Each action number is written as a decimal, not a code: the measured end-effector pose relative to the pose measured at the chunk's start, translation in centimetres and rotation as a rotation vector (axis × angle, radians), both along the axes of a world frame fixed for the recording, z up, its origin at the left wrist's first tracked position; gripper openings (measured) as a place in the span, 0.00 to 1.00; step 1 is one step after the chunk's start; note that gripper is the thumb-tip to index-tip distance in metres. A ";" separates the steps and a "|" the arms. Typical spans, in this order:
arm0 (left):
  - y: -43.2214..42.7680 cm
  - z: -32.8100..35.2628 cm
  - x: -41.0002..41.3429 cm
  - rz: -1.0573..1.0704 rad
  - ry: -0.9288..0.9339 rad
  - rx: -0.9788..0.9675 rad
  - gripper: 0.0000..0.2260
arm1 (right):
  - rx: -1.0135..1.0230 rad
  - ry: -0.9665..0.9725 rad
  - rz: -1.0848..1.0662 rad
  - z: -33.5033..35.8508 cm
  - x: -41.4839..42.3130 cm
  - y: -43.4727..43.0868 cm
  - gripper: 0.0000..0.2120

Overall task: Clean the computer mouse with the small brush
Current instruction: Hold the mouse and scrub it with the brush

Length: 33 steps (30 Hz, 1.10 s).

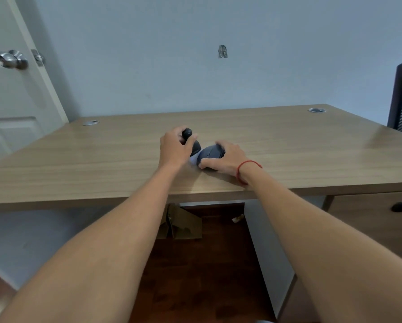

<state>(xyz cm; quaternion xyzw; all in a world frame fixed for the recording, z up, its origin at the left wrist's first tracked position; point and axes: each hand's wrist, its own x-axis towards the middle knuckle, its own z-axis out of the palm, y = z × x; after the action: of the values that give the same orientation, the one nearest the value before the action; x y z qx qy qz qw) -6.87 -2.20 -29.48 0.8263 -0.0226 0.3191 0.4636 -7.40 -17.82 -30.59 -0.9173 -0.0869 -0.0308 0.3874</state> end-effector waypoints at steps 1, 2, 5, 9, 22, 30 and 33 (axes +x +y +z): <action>-0.2 0.1 -0.1 0.006 -0.026 -0.061 0.11 | -0.028 -0.002 -0.019 -0.1 -0.1 0.2 0.47; -0.5 0.2 -0.2 0.014 -0.059 -0.151 0.11 | -0.052 -0.007 -0.040 -0.3 -0.3 0.4 0.49; -1.1 0.4 -0.1 -0.030 -0.066 -0.301 0.09 | -0.080 -0.068 -0.062 -1.0 -0.3 0.7 0.43; -0.5 0.3 -0.3 -0.057 0.016 -0.105 0.08 | 0.042 -0.037 -0.072 -0.9 -0.5 0.4 0.45; -1.2 0.5 0.1 -0.063 -0.016 0.083 0.06 | -0.019 -0.088 -0.075 -0.6 -1.0 0.6 0.33; -2.0 0.5 -0.1 -0.037 -0.069 -0.184 0.04 | 0.084 -0.069 -0.028 -0.9 -0.9 0.4 0.24; -1.3 -0.5 0.0 0.038 -0.006 -0.117 0.05 | 0.102 -0.101 -0.021 -0.7 -1.0 0.3 0.23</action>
<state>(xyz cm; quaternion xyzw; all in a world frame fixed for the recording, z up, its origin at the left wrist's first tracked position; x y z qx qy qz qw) -6.86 -3.51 -30.01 0.7971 0.0105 0.3311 0.5048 -8.41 -17.51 -31.33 -0.8945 -0.0949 -0.0854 0.4285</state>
